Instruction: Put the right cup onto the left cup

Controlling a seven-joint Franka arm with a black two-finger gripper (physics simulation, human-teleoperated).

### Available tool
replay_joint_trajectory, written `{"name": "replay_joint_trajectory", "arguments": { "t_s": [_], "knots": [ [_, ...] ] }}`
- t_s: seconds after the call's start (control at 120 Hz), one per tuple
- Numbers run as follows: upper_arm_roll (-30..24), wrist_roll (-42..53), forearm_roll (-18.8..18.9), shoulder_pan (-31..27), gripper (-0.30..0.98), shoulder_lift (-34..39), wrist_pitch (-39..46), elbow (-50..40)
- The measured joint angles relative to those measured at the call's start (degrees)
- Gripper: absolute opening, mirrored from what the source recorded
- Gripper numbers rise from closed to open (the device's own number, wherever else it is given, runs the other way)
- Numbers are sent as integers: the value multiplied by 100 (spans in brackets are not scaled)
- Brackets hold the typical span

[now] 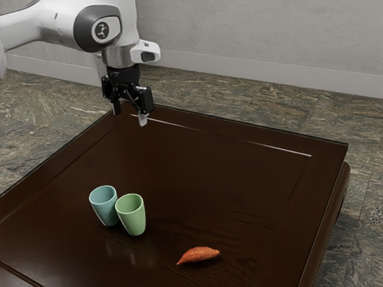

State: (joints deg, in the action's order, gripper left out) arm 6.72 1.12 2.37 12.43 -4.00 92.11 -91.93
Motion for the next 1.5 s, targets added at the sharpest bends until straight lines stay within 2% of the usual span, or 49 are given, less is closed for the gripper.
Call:
{"name": "replay_joint_trajectory", "arguments": {
  "t_s": [0.1, 0.283, 0.4, 0.492, 0.608, 0.75, 0.975, 1.183, 1.5],
  "knots": [
    [-3, -46, -26, -43, 69, 36, 84, -84],
    [-151, -126, -253, -145, 68, 415, 717, -1351],
    [-353, -250, -411, -326, 60, 456, 1115, -1937],
    [-637, -380, -514, -580, 53, 616, 1477, -2502],
    [-1273, -547, -696, -1074, 47, 693, 1958, -3022],
    [-1724, -757, -866, -1292, 43, 702, 2448, -3441],
    [-2017, -1021, -956, -1620, 40, 688, 2922, -3625],
    [-2026, -1195, -964, -1741, 38, 560, 3175, -3756],
    [-1957, -1370, -902, -1796, 35, -4, 3549, -3716]
  ]
}}
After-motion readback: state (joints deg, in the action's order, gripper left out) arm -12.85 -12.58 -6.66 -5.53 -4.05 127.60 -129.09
